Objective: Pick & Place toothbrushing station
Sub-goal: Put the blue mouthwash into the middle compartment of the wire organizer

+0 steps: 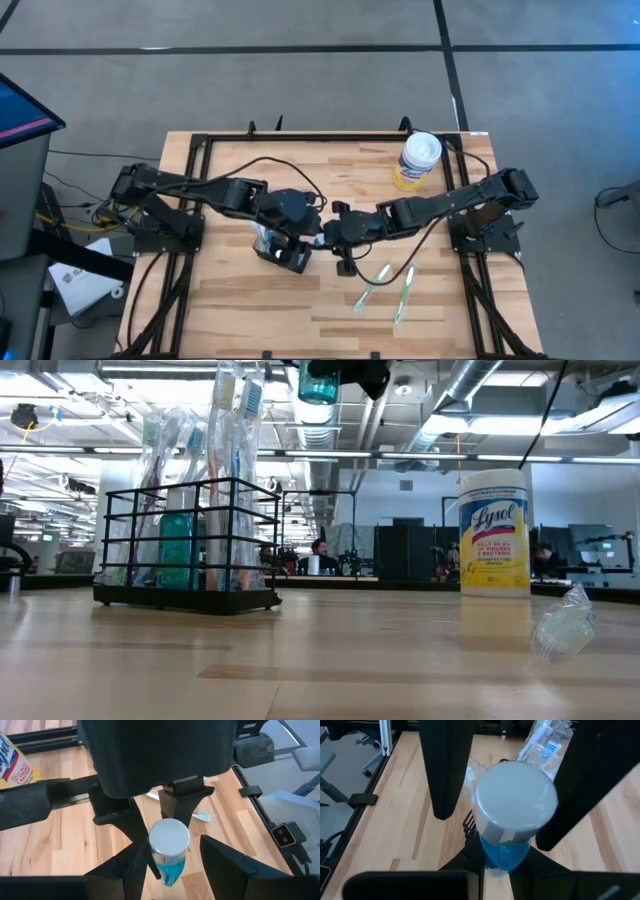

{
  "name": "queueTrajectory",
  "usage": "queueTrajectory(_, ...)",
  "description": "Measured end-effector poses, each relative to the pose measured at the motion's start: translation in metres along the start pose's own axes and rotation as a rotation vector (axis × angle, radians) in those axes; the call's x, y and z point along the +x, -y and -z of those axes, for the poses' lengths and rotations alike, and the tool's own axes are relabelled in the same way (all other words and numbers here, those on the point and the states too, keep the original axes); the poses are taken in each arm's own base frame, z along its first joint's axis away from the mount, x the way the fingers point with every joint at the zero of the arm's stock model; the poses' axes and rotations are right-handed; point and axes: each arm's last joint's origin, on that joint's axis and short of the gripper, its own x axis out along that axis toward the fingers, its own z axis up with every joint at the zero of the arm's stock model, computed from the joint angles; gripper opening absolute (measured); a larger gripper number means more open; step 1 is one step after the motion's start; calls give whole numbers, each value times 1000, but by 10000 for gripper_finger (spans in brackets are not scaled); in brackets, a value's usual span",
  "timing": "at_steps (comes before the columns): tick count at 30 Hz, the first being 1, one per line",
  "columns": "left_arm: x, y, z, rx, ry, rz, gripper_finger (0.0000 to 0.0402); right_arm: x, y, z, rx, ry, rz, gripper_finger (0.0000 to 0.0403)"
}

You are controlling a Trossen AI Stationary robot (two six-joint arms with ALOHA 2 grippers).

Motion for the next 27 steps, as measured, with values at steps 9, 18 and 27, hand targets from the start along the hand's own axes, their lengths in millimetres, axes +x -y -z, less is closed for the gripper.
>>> queueTrajectory(9, 0, -1, 0, -4, -5, -48, 173, 0, 2, 0, 4, 0, 5, 46)
queueTrajectory(18, 16, -2, 3, -22, -41, -49, 172, 1, 2, 2, 4, -19, 5, 46)
queueTrajectory(27, 16, -4, 4, -23, -50, -80, 170, 1, 2, 2, 4, -20, 6, 46)
